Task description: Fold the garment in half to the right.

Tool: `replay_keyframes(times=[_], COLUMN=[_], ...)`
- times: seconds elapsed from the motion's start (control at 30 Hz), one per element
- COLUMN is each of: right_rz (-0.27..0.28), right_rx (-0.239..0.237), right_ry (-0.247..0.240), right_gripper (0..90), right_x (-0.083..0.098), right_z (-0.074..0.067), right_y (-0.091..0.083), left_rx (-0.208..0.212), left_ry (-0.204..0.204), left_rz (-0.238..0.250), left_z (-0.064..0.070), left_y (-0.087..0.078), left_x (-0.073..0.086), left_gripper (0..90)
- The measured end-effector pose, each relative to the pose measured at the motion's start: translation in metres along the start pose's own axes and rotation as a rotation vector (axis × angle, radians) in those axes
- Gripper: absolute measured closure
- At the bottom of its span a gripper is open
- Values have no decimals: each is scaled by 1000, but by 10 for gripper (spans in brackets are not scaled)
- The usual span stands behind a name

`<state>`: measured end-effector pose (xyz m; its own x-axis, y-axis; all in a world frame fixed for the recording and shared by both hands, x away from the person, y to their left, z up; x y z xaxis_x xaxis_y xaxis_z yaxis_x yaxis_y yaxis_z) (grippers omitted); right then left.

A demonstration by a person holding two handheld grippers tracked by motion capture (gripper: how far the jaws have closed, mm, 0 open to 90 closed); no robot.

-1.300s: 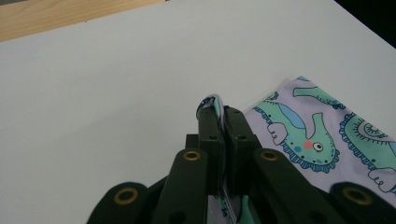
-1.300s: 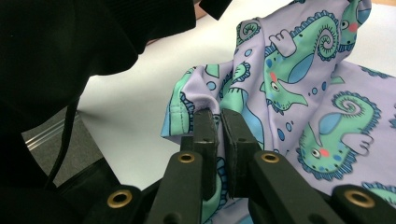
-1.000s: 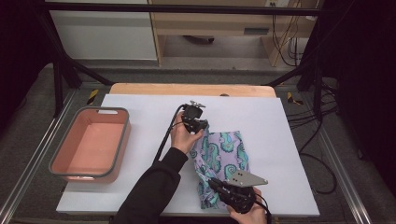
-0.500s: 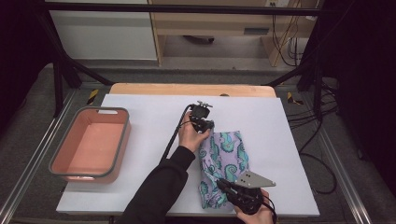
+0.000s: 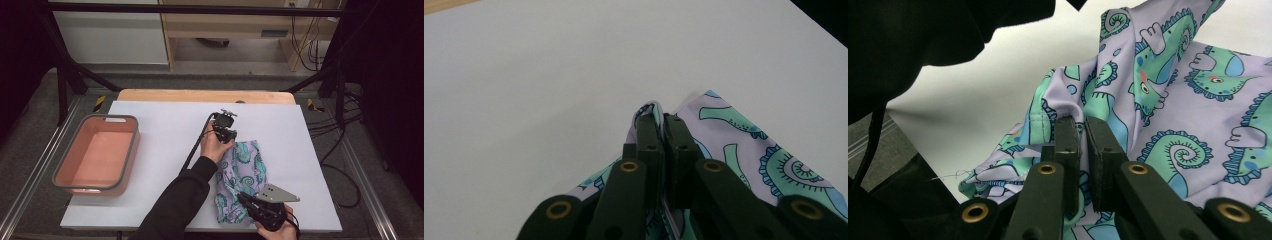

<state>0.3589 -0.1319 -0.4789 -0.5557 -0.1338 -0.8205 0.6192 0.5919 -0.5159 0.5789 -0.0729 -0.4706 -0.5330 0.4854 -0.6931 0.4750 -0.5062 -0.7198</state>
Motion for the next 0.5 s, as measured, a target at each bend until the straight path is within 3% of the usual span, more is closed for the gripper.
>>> replay_keyframes(times=[0.23,0.5], right_rz=[7,-15], right_rx=[16,83], right_ry=[16,19], right_gripper=[851,840], right_x=[1,7], right_z=[5,12], right_y=[-4,-7], left_rx=[22,45], left_ry=[11,33], left_rz=[28,38], left_z=[6,14], left_y=[3,17], left_x=[-4,-2], left_gripper=[861,854])
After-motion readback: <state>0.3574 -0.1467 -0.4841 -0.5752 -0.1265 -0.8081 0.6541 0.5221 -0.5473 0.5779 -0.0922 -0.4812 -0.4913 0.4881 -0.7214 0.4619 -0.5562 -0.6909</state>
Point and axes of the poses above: each handheld gripper's, and its own axes: y roughly forward along the jaws, x roughly out of its underside, z roughly to its right, the point moved 8 cm from there along y, roughly forward along the jaws, and after that the axes turned 9 degrees about y, right-handed, at the moved point
